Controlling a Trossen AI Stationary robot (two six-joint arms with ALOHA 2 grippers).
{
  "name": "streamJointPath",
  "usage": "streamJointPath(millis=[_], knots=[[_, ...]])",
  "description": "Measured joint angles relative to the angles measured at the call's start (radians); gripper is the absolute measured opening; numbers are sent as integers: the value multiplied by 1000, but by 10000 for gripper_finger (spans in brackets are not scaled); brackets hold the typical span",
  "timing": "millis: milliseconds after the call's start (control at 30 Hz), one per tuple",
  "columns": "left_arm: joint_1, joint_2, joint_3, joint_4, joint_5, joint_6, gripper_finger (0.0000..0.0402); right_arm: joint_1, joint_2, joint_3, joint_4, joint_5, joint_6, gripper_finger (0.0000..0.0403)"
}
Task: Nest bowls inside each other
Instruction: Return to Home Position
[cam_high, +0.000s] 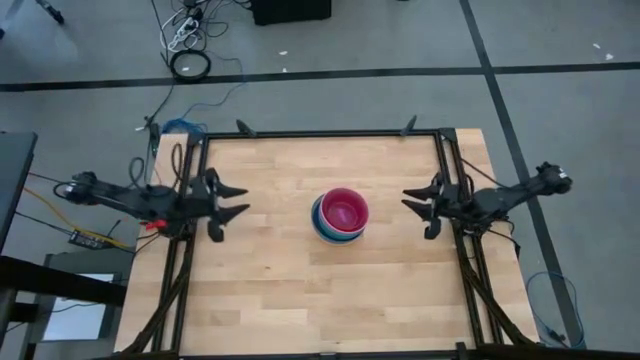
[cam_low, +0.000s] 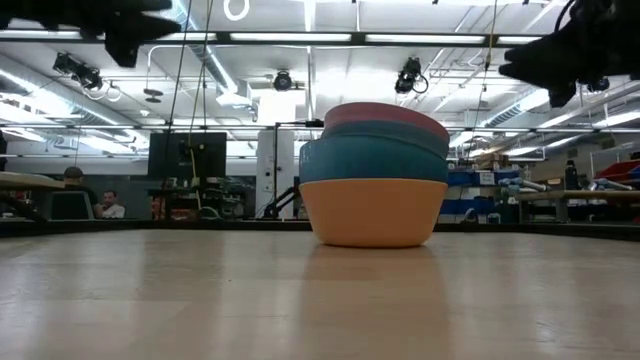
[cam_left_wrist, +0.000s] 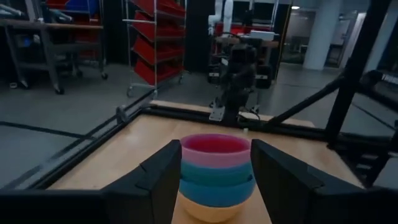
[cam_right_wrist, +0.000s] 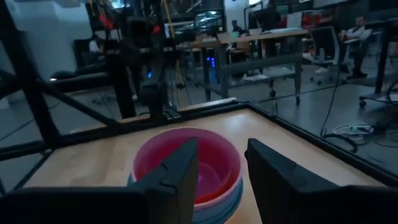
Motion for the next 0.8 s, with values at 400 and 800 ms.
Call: streamJointPath(millis=[400,800], knots=[[0,0,-280,266,19,23,202,-71,59,-118,71,0,34,151],[2,4,-403,395,19,74,202,-143,59,-143,86,12,20,143]])
